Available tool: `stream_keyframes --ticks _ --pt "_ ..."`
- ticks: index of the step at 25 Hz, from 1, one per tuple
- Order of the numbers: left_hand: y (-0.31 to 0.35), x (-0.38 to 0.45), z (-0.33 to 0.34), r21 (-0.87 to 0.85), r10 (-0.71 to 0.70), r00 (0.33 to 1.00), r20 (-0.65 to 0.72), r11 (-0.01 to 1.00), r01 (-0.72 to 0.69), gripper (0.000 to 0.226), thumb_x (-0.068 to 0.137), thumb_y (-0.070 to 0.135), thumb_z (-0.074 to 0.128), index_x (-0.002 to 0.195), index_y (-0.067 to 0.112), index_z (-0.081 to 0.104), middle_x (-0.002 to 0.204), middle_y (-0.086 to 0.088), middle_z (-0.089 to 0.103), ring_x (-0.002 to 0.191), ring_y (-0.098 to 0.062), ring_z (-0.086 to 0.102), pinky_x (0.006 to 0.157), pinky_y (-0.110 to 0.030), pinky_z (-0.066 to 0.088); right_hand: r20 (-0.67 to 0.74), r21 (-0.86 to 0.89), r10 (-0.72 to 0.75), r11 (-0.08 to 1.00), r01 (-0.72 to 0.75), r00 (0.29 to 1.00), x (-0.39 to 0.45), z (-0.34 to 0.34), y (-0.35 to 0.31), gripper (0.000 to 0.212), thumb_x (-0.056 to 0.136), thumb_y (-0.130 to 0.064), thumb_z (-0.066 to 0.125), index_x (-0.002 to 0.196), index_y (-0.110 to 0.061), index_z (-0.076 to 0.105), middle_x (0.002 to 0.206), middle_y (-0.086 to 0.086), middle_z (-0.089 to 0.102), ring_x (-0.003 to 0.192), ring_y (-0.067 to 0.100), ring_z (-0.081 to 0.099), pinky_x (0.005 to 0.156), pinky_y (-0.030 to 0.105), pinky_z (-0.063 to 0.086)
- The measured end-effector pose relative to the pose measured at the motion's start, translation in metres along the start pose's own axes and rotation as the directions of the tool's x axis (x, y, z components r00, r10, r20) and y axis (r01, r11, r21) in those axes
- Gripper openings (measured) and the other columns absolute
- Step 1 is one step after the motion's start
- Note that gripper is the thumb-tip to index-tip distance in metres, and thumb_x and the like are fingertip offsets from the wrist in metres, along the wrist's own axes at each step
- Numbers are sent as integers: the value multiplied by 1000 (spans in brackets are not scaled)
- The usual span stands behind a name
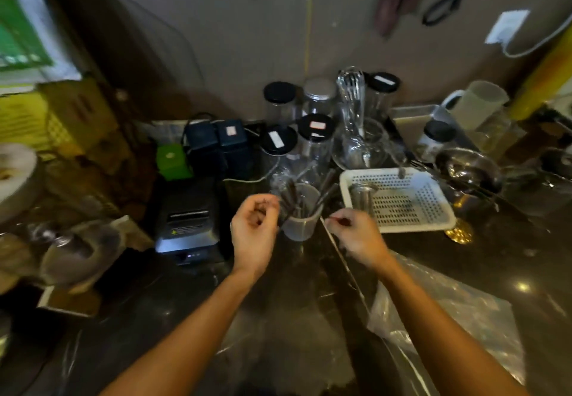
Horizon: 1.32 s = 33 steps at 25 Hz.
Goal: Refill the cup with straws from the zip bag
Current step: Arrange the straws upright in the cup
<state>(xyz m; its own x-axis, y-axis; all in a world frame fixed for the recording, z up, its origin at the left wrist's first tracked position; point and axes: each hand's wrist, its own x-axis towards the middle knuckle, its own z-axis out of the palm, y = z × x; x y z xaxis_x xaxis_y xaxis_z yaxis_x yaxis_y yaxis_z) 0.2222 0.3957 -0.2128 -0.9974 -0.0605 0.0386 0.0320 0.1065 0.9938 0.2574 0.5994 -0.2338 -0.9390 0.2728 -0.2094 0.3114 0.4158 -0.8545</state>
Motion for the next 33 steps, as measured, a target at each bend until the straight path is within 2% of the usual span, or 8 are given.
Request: stream_keyframes --ticks 3,7,11,15,19,24,28,33 --pt "-15 23 -18 114 -101 994 38 989 96 23 96 14 69 118 19 65 106 -9 71 92 -23 71 85 -36 62 86 7 39 999 -39 996 11 31 -13 17 101 -26 66 90 -17 76 68 2 67 47 5 54 42 20 42" --pt "-41 52 -28 321 -220 969 117 931 172 44 96 17 69 138 18 57 132 -4 64 111 -22 69 100 -43 58 175 2 123 992 -125 977 8 68 -12 23 102 -28 65 88 -12 74 75 6 67 44 3 51 42 23 44" --pt "-57 68 -22 425 -295 939 177 883 197 57 96 17 68 150 19 48 145 -6 58 127 -27 62 107 -46 53 203 138 207 962 -237 957 4 95 -8 9 102 -26 64 104 -20 70 89 5 70 57 7 55 45 18 45" --pt "-73 75 -18 503 -314 907 280 853 140 53 99 18 65 149 16 48 143 -8 60 131 -25 59 110 -44 50 233 292 248 904 -311 940 10 113 -8 11 102 -25 65 109 -18 70 89 7 68 62 10 56 50 20 46" --pt "-78 74 -19 472 -266 921 285 875 107 26 100 15 63 125 12 68 116 -7 74 106 -22 72 97 -38 58 180 419 319 831 -366 931 18 124 -13 13 105 -19 61 108 -14 72 82 5 66 61 9 54 51 21 45" --pt "-80 62 -28 429 -254 932 257 895 125 16 102 18 61 111 15 73 97 1 75 85 -13 73 70 -15 54 125 289 162 938 -192 979 14 129 -13 18 106 -21 59 99 -15 74 90 13 73 55 6 58 49 21 51" --pt "-73 53 -38 330 -132 967 216 942 55 15 102 16 61 113 13 71 98 1 73 83 -10 74 76 -23 62 107 242 63 966 -88 992 7 121 -19 16 106 -24 59 101 -18 74 88 8 72 52 5 57 47 22 50" --pt "-43 37 -50 117 -18 960 281 993 -15 22 100 8 62 119 18 68 95 -8 76 88 -13 74 77 -20 60 108 178 -121 979 101 987 -1 85 -47 29 105 -29 61 83 -12 72 61 1 56 49 7 53 47 25 48"
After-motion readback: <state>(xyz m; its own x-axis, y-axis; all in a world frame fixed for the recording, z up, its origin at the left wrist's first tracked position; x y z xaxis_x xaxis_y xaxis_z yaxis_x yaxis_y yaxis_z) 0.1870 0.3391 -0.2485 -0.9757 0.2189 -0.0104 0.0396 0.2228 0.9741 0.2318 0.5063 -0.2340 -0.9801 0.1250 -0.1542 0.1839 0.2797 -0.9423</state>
